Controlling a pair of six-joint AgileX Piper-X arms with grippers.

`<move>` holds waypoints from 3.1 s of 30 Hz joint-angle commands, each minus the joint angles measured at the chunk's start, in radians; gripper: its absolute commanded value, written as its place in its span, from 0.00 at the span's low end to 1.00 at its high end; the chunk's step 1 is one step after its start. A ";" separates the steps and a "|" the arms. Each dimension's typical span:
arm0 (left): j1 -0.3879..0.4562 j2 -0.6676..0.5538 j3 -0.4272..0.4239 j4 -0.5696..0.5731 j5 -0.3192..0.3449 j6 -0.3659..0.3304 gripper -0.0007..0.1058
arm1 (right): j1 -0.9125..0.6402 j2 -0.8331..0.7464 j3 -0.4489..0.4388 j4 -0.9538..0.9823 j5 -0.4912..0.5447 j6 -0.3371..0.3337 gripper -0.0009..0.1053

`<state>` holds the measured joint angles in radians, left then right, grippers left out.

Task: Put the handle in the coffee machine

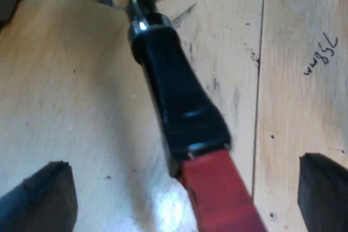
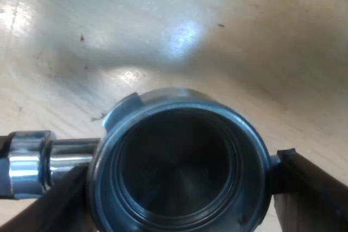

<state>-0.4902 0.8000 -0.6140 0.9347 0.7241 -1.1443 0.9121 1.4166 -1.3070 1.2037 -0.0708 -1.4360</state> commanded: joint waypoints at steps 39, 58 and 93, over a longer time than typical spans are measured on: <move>-0.003 0.154 -0.001 -0.039 -0.054 0.098 0.01 | 0.001 -0.018 -0.016 -0.041 -0.024 0.072 0.01; 0.001 0.140 -0.001 -0.039 0.040 0.111 0.01 | 0.001 -0.018 -0.016 -0.131 -0.069 0.068 0.83; 0.148 -0.001 -0.001 0.060 0.037 0.184 0.01 | 0.037 -0.129 -0.179 -0.107 0.056 0.088 0.83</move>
<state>-0.3455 0.8124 -0.6027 1.0027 0.7106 -0.9656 0.9399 1.3045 -1.4776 1.0912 -0.0230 -1.3311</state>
